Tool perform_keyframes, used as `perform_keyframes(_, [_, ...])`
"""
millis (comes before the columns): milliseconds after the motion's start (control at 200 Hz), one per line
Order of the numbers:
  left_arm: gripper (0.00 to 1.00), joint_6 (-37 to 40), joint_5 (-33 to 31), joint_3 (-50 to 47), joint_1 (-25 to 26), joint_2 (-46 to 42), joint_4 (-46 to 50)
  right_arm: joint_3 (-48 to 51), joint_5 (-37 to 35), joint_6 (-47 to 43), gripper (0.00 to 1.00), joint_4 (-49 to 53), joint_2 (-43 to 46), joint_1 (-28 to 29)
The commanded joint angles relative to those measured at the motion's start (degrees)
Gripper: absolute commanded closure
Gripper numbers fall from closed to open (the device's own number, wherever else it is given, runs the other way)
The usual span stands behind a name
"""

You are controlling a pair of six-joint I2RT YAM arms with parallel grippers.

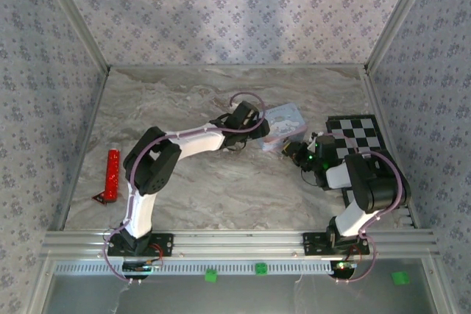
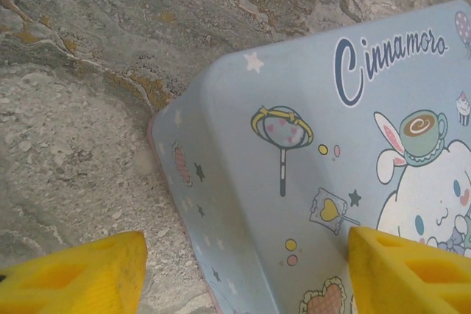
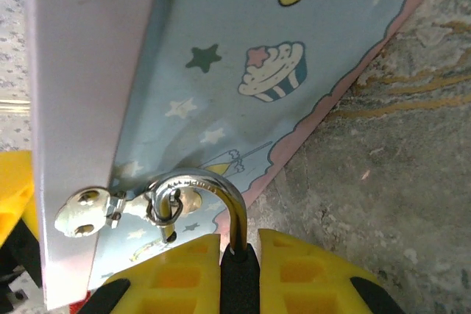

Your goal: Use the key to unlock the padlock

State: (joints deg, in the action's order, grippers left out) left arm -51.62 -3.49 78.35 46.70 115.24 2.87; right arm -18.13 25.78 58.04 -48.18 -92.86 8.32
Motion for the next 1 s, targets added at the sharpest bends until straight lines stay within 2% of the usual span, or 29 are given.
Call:
perform_keyframes(0, [0.3,-0.3,-2.4,-3.6,0.6,1.1,9.1,1.1,-1.7,4.4,1.0,-5.8,-2.3,-1.0])
perform_keyframes(355, [0.3,-1.8,-3.2,-5.5,1.2,0.5,7.2,2.6,-6.5,14.1,1.0,-22.2,-9.9,2.0])
perform_keyframes(750, [0.3,-2.2,-3.9,-6.5,0.9,0.2,7.0,4.6,-7.5,15.2,1.0,-23.1,-6.9,0.9])
perform_keyframes(994, [0.29,-1.7,-3.5,-6.9,0.5,-0.7,6.7,6.0,-6.2,11.7,1.0,-17.5,-3.3,0.8])
